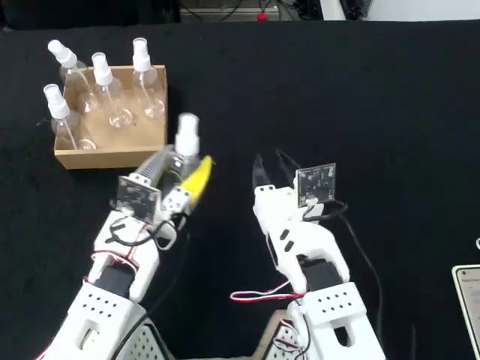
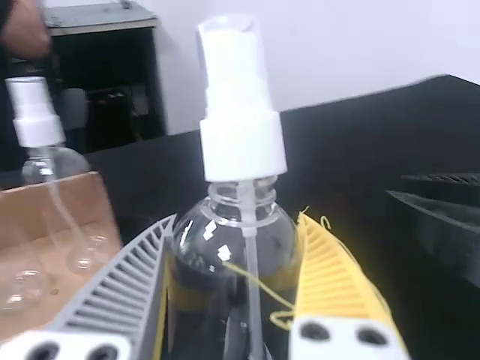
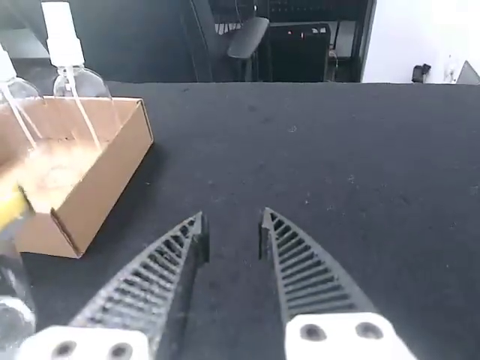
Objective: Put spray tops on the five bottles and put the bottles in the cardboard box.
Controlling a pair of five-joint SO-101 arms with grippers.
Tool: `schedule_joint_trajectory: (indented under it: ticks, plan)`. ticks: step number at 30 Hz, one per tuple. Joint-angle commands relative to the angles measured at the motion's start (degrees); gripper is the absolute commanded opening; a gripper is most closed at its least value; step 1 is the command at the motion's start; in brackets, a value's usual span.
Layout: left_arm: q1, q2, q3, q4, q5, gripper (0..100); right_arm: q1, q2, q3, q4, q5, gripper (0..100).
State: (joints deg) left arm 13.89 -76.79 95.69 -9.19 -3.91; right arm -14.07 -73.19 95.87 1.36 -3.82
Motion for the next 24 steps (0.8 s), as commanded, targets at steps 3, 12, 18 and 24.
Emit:
schedule_joint_trajectory:
  ticks: [3,12,18,24]
  plan:
    - [-11.0,-0.9,-5.8,-9.9,0.6,4,0.6,-0.7,-0.2,-1.7,0.5,11.0]
    - [-15.8,-0.1,-15.3,-10.7,0.7,4,-4.6,-1.0,1.1,-1.6,0.5,11.0]
    - [-16.0,11.1,-22.5,-11.1,0.7,4,-5.9,-1.0,1.1,-0.3,0.5,11.0]
    - [-16.7,30.5,-32.6,-11.2,0.7,4,-5.9,-1.1,1.1,-0.1,0.5,11.0]
